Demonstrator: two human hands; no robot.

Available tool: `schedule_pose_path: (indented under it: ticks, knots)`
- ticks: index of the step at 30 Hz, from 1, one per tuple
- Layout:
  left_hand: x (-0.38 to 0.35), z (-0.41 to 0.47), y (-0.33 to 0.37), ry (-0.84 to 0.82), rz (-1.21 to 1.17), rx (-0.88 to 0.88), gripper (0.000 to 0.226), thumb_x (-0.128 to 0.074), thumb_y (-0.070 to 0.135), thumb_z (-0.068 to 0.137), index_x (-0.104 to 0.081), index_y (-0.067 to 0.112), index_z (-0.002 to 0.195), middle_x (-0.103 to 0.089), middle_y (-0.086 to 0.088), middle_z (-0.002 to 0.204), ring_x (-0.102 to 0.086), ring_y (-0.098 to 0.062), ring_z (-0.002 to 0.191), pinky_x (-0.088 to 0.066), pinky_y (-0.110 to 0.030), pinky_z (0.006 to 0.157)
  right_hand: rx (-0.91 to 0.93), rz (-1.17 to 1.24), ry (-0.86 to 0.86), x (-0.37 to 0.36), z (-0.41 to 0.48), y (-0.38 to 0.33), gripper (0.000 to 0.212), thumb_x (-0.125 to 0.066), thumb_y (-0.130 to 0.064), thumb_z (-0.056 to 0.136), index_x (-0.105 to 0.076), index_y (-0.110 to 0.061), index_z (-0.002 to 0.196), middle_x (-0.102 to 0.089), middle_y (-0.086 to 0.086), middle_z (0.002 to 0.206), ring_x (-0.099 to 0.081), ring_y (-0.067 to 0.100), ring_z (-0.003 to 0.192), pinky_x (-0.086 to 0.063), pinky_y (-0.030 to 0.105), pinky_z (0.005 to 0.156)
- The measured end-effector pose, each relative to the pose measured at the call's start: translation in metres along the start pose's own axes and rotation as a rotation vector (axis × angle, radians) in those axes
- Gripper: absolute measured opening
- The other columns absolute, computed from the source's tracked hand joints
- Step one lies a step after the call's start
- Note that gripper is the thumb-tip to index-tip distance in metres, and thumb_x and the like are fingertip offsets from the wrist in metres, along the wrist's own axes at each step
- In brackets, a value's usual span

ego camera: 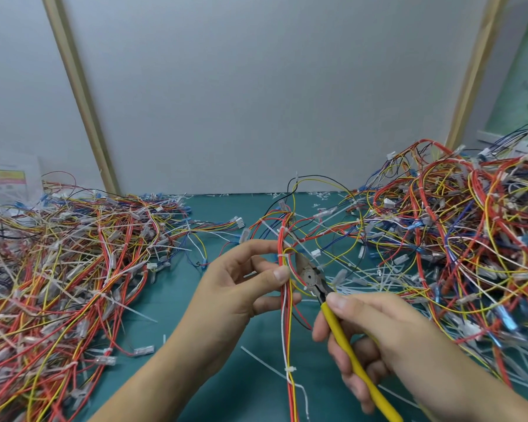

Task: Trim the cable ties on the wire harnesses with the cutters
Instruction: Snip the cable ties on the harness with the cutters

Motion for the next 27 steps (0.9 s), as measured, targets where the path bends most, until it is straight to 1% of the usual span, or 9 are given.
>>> schedule_pose_path:
  ticks: [4, 7, 9, 13, 17, 21, 23, 25, 27]
  knots:
    - [0.004, 0.000, -0.001, 0.022, 0.018, 0.009, 0.018, -0.068, 0.005, 0.072, -0.074, 0.015, 0.086, -0.056, -0.006, 0.080, -0.059, -0.024, 0.075, -0.059, -0.033, 0.067, 0.162, 0.052, 0.124, 0.011, 0.000, -0.012, 0.035, -0.059, -0.046, 0.079, -0.072, -0.014, 0.080, -0.060, 0.009, 0.066, -0.054, 0.024, 0.050, -0.049, 0.034, 0.045]
    - [-0.002, -0.001, 0.000, -0.039, 0.098, -0.004, 0.016, -0.069, 0.005, 0.073, -0.071, 0.012, 0.087, -0.059, -0.003, 0.082, -0.062, -0.017, 0.073, -0.059, -0.034, 0.072, 0.356, 0.026, 0.344, 0.037, -0.009, -0.027, 0.024, -0.081, -0.039, 0.075, -0.072, -0.017, 0.082, -0.060, 0.011, 0.067, -0.055, 0.023, 0.055, -0.050, 0.033, 0.051]
    - [-0.010, -0.004, 0.002, -0.113, 0.153, -0.026, 0.017, -0.074, 0.006, 0.073, -0.070, 0.012, 0.088, -0.063, -0.003, 0.081, -0.063, -0.016, 0.074, -0.057, -0.028, 0.073, 0.429, 0.000, 0.450, 0.051, -0.016, -0.034, 0.026, -0.076, -0.042, 0.071, -0.072, -0.020, 0.085, -0.064, 0.015, 0.070, -0.058, 0.024, 0.057, -0.053, 0.035, 0.055]
    - [-0.025, -0.010, 0.003, -0.255, 0.220, -0.041, 0.020, -0.080, 0.015, 0.071, -0.071, 0.019, 0.089, -0.066, -0.002, 0.081, -0.061, -0.015, 0.076, -0.052, -0.023, 0.073, 0.447, -0.011, 0.399, 0.046, -0.011, -0.036, 0.009, -0.068, -0.015, 0.085, -0.074, -0.021, 0.088, -0.076, 0.000, 0.095, -0.064, 0.020, 0.058, -0.056, 0.027, 0.056]
    - [-0.035, -0.014, 0.001, -0.352, 0.215, -0.006, 0.019, -0.078, 0.007, 0.077, -0.069, 0.016, 0.092, -0.066, -0.001, 0.082, -0.062, -0.014, 0.074, -0.053, -0.023, 0.071, 0.344, -0.095, 0.334, 0.038, -0.002, -0.020, 0.019, -0.066, -0.011, 0.091, -0.076, -0.027, 0.088, -0.069, 0.013, 0.070, -0.067, 0.019, 0.062, -0.060, 0.032, 0.061]
    - [-0.038, -0.017, -0.003, -0.401, 0.253, 0.038, 0.014, -0.079, 0.015, 0.078, -0.069, 0.016, 0.088, -0.066, -0.007, 0.078, -0.063, -0.021, 0.068, -0.055, -0.029, 0.066, 0.328, -0.047, 0.332, 0.040, 0.003, -0.013, 0.021, -0.067, -0.009, 0.091, -0.075, -0.027, 0.087, -0.067, 0.000, 0.064, -0.062, 0.013, 0.058, -0.055, 0.024, 0.058]
    - [-0.031, -0.014, 0.000, -0.292, 0.279, 0.040, 0.020, -0.077, 0.033, 0.077, -0.070, 0.015, 0.072, -0.066, -0.013, 0.063, -0.064, -0.023, 0.050, -0.052, -0.026, 0.050, 0.330, -0.039, 0.347, 0.043, 0.005, -0.011, 0.019, -0.066, -0.006, 0.091, -0.074, -0.023, 0.085, -0.063, -0.003, 0.059, -0.058, 0.010, 0.055, -0.049, 0.018, 0.055]
    - [-0.006, -0.008, 0.014, -0.031, 0.251, -0.052, 0.040, -0.071, 0.047, 0.076, -0.067, 0.011, 0.059, -0.057, -0.013, 0.045, -0.049, -0.018, 0.029, -0.039, -0.018, 0.035, 0.321, -0.042, 0.364, 0.047, 0.007, -0.008, 0.017, -0.065, -0.006, 0.091, -0.074, -0.018, 0.083, -0.063, -0.006, 0.058, -0.057, 0.006, 0.055, -0.048, 0.015, 0.054]
    - [0.021, -0.010, 0.035, 0.221, 0.155, -0.220, 0.037, -0.069, 0.041, 0.083, -0.065, 0.013, 0.061, -0.047, -0.006, 0.039, -0.032, -0.011, 0.025, -0.028, -0.011, 0.034, 0.329, -0.085, 0.357, 0.045, 0.007, -0.009, 0.017, -0.066, -0.008, 0.091, -0.073, -0.021, 0.083, -0.064, -0.008, 0.060, -0.058, 0.001, 0.056, -0.047, 0.013, 0.054]
Point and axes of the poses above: each hand's wrist, its own z-axis towards the middle knuckle, its own x-axis out of the back of the hand, y = z × x, the point moved 9 cm from there along z, towards the middle knuckle
